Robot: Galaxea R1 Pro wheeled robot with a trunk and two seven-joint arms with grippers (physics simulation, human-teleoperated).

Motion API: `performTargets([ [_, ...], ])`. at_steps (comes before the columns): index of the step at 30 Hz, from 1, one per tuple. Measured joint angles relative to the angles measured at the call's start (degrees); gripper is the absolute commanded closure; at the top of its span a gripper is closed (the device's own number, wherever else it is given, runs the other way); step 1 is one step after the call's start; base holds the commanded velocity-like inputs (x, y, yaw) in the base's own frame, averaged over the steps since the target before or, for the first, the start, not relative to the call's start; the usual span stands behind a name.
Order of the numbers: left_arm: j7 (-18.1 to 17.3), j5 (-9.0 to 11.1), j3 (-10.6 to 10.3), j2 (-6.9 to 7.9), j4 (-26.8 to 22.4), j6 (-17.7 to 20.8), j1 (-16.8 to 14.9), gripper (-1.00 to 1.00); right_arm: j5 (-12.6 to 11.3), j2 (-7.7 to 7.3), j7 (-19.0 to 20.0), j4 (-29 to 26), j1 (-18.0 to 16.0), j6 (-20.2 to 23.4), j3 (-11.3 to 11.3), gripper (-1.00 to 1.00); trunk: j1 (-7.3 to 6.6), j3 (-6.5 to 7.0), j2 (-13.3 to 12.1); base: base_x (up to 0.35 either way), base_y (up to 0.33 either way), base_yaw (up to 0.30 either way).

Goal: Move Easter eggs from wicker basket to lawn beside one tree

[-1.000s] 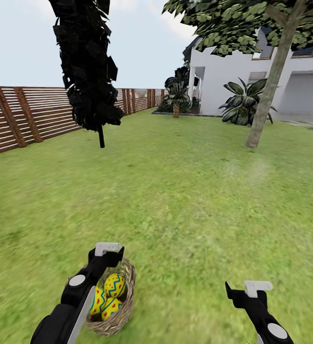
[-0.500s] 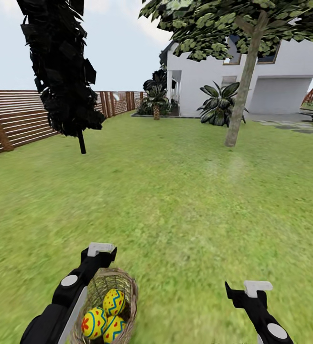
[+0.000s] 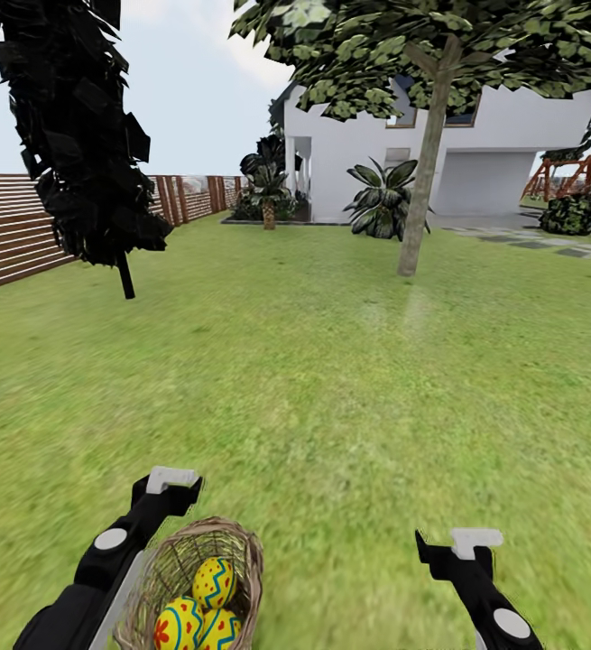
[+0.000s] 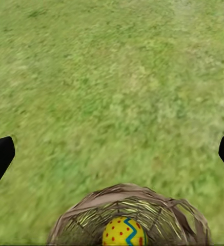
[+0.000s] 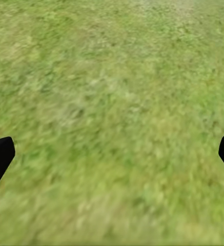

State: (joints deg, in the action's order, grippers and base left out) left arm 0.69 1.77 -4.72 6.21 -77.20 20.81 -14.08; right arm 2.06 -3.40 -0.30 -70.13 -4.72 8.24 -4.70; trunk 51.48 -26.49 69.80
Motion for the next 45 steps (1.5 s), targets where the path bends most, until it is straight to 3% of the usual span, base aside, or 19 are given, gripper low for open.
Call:
performTargets([
  [3, 0.0, 0.2, 3.6, 1.15, -0.7, 0.9, 1.3, -1.00, 0.1, 0.59, -0.1, -0.3, 0.0, 0.0, 3.0, -1.00, 0.00, 0.00, 0.0, 0.000, 0.002, 0.111],
  [4, 0.0, 0.2, 4.3, 1.17, -0.8, 1.0, 1.5, -1.00, 0.1, 0.61, -0.1, -0.3, 0.0, 0.0, 3.4, -1.00, 0.00, 0.00, 0.0, 0.000, 0.001, 0.224],
  [6, 0.0, 0.3, 7.6, 1.02, -1.5, 1.3, 2.1, -1.00, 0.2, 0.66, -0.2, -0.4, 0.0, 0.0, 4.5, -1.00, 0.00, 0.00, 0.0, 0.000, 0.000, 0.255],
  [12, -0.1, 0.5, 15.1, 0.81, -6.3, 7.1, 4.8, -1.00, 0.2, 0.69, -0.2, -0.4, 0.0, 0.0, 5.0, -1.00, 0.00, 0.00, 0.0, 0.000, 0.000, 0.281],
  [17, -0.1, 0.5, 19.7, -0.14, -6.9, 9.8, 5.8, -1.00, 0.2, 0.77, -0.2, -0.4, 0.0, 0.0, 5.2, -1.00, 0.00, 0.00, 0.0, 0.000, 0.000, 0.288],
  [19, -0.2, 1.2, 21.5, -0.46, -6.9, 13.8, 6.3, -1.00, 0.2, 0.84, -0.2, -0.4, 0.0, 0.0, 5.8, -1.00, 0.00, 0.00, 0.0, 0.000, 0.000, 0.288],
  [26, -0.2, 3.8, 22.0, -3.55, -6.8, 23.6, 6.1, -1.00, 0.2, 0.90, -2.1, -0.1, 0.0, -2.1, 6.6, -1.00, 0.00, 0.00, 0.0, 0.000, 0.000, 0.288],
  [30, -0.3, 4.1, 22.0, -4.08, -6.8, 32.1, 4.0, -1.00, 0.2, 0.91, -3.3, -0.1, 0.0, -2.7, 6.6, -1.00, 0.00, 0.01, 0.0, 0.000, 0.000, 0.132],
  [33, -0.2, 4.2, 22.0, -4.25, -6.6, 35.8, 1.6, -1.00, 0.2, 0.91, -3.5, -0.2, 0.0, -2.8, 6.7, -1.00, 0.00, 0.01, 0.0, 0.000, 0.000, 0.023],
  [38, -0.2, 4.2, 21.8, -5.36, -2.9, 37.0, -2.8, -1.00, 0.1, 0.83, -3.5, 0.0, 0.0, -2.7, 6.8, -1.00, 0.00, 0.00, 0.0, 0.000, 0.000, 0.003],
  [42, -0.2, 4.3, 21.9, -5.50, 6.3, 37.0, -9.7, -1.00, 0.2, 0.82, -3.2, -0.3, 0.0, -2.6, 7.0, -1.00, 0.00, 0.01, 0.0, 0.000, 0.000, 0.000],
  [44, -0.2, 4.3, 21.9, -5.68, 8.9, 37.0, -11.3, -1.00, 0.2, 0.78, -3.2, -0.3, 0.0, -2.7, 7.0, -1.00, 0.00, 0.00, 0.0, 0.000, 0.000, 0.000],
  [45, -0.2, 4.4, 21.8, -6.50, 10.9, 37.0, -12.2, -1.00, 0.2, 0.81, -3.4, -0.2, 0.0, -2.5, 7.0, -1.00, 0.00, 0.00, 0.0, 0.000, 0.000, 0.000],
])
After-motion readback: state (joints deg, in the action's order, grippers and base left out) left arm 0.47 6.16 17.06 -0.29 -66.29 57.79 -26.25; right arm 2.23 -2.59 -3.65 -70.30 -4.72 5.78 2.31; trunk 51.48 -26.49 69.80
